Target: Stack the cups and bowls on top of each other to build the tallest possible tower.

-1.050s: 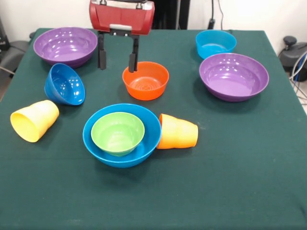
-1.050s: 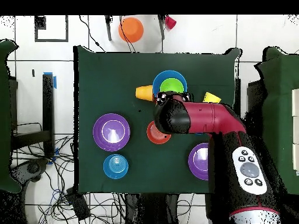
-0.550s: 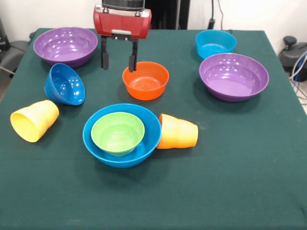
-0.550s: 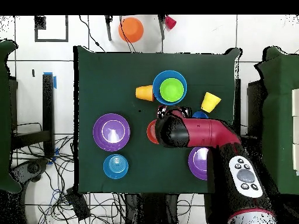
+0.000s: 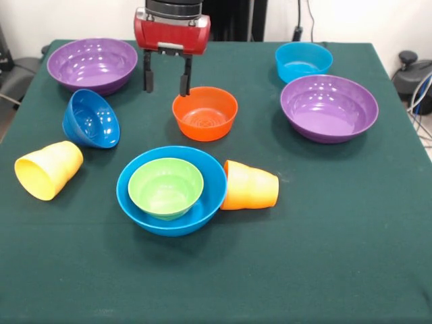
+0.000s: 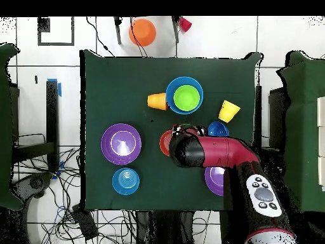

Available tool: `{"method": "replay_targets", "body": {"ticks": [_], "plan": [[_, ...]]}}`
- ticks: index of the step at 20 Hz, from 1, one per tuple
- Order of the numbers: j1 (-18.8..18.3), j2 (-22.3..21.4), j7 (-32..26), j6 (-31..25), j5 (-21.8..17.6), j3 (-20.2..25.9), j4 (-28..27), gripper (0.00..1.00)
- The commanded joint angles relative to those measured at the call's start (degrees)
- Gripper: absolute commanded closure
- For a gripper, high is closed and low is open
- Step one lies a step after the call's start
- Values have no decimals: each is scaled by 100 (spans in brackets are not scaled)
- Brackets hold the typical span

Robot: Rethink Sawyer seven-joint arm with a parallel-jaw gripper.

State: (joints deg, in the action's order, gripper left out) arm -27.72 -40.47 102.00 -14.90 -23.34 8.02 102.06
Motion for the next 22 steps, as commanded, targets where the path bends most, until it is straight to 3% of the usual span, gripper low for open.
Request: {"method": "replay_targets", "body": {"ticks": [1,6,11,16,22], "plan": [[166,362,587,353,-172,72,190,0],[396,674,747,632,-218,-218,23,0],[361,833,625,509,-81,-172,-111,0],[378,1255,584,655,-33,-159,-478,0],[620,1447,745,891,9,-376,-560,0]]}}
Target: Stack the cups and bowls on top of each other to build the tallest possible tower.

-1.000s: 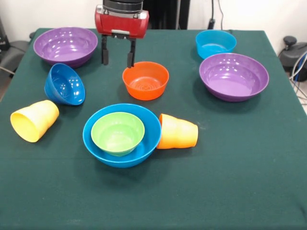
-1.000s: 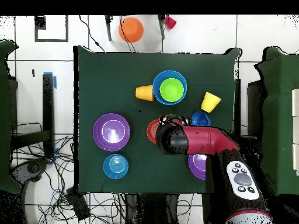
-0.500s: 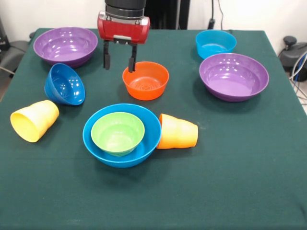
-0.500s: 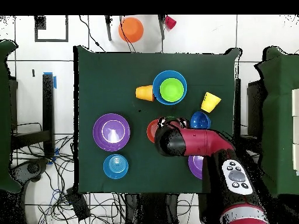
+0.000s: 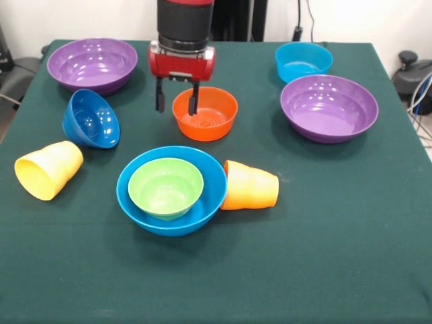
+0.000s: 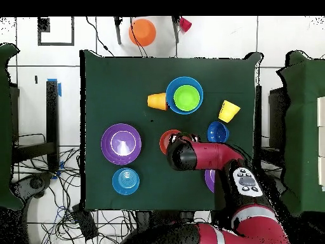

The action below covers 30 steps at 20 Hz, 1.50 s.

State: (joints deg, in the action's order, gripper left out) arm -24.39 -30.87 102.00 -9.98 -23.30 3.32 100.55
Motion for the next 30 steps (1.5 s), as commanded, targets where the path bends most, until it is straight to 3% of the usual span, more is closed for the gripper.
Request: {"method": "replay_targets", "body": {"ticks": [1,10,28,29,30], "plan": [[269,499,748,428,27,133,-387,0],[-33,1133,664,695,123,445,-709,0],[120,1182,617,754,72,223,-905,0],[131,1181,637,745,94,213,-906,100],[112,1180,625,767,74,229,-903,100]]}}
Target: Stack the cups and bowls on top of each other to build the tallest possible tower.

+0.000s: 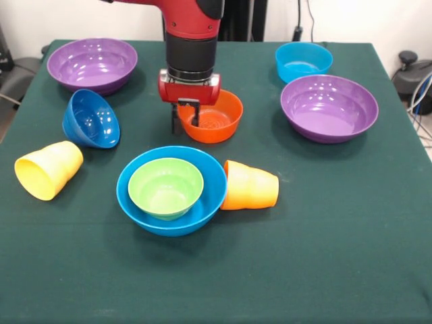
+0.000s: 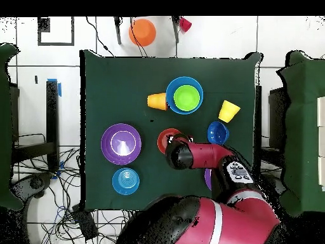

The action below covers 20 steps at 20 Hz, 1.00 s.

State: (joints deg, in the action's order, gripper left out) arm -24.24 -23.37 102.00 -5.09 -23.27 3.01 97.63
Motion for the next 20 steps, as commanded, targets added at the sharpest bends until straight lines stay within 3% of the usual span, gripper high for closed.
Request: {"method": "replay_targets", "body": {"ticks": [1,12,15,20], "plan": [[87,428,611,290,53,272,-612,100],[224,372,639,237,74,65,-689,100],[131,311,585,146,81,185,-647,100],[14,-172,413,-464,191,353,-463,100]]}}
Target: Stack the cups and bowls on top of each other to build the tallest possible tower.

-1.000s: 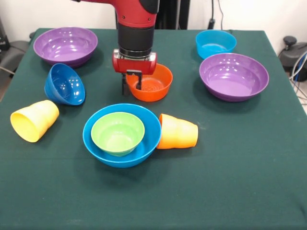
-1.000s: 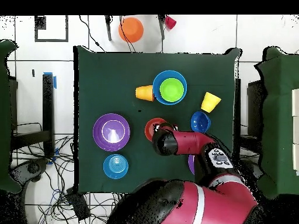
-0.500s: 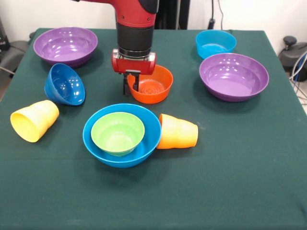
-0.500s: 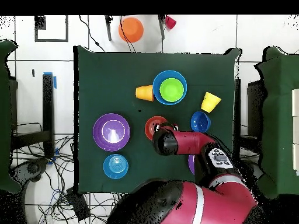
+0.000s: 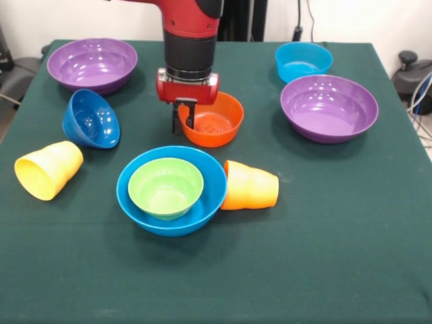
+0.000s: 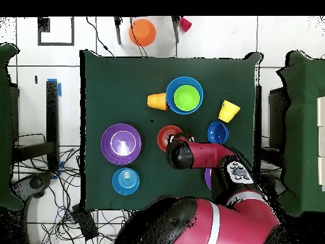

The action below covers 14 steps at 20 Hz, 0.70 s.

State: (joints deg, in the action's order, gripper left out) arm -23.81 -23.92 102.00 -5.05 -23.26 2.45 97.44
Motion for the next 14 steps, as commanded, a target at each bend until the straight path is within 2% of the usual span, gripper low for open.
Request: {"method": "replay_targets", "body": {"ticks": [1,4,9,12,14], "plan": [[-129,-183,320,-608,213,553,-420,100],[-391,-290,93,-1035,330,958,-416,100],[-350,-299,75,-1255,417,1067,-684,100],[-590,-170,-38,-1404,586,1478,-813,100],[-592,-114,-64,-1509,629,1536,-948,100]]}}
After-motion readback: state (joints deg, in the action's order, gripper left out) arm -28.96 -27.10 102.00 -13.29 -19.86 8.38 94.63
